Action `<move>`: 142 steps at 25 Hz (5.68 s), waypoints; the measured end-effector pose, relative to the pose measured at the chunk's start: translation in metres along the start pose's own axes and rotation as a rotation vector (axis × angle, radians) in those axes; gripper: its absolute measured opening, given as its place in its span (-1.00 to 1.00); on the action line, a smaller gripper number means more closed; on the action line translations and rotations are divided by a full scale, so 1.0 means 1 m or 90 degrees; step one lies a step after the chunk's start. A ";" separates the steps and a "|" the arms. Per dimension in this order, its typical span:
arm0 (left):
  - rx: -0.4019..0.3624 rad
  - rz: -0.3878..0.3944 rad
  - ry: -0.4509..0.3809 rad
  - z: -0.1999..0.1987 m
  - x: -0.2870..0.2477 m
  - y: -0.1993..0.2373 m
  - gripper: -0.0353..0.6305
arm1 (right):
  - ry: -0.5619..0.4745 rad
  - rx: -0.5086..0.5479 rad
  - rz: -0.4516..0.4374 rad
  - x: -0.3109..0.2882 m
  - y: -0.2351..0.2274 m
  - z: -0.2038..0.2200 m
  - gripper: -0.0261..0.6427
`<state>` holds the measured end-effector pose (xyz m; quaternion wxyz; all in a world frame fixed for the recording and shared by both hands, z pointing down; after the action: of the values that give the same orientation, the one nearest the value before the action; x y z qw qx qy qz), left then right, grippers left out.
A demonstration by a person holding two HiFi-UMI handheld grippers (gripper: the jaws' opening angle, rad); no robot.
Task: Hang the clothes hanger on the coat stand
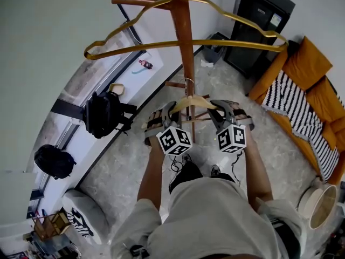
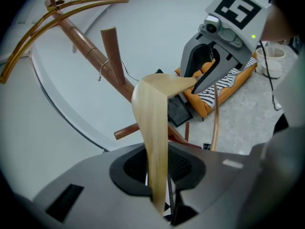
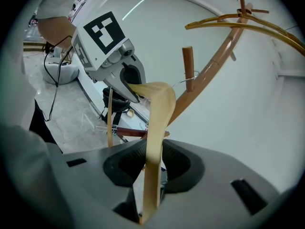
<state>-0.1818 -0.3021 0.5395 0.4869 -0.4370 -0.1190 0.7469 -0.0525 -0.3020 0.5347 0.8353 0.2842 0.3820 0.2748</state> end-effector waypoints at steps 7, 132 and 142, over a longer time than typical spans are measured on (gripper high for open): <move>0.003 0.005 -0.008 0.006 -0.016 0.004 -0.67 | 0.013 -0.002 -0.002 -0.017 -0.002 0.004 -0.65; 0.527 -0.166 -0.344 -0.055 0.249 -0.107 -0.87 | -0.322 -0.412 0.166 0.230 0.039 -0.075 -0.91; 0.512 -0.165 -0.344 -0.057 0.247 -0.099 -0.87 | -0.318 -0.410 0.165 0.224 0.039 -0.079 -0.91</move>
<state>-0.1121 -0.0616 0.4334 0.6573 0.0130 0.0032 0.7535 0.0002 -0.1025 0.4106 0.9069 0.1123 0.0239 0.4055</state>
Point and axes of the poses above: the fingertips, and each gripper's own axes: x backward along the fingers, y to its left, z out of its underside, the point moved 3 cm from there along x, backward along the fingers, and after that the axes turned 3 degrees about x, right-handed, at the moved point
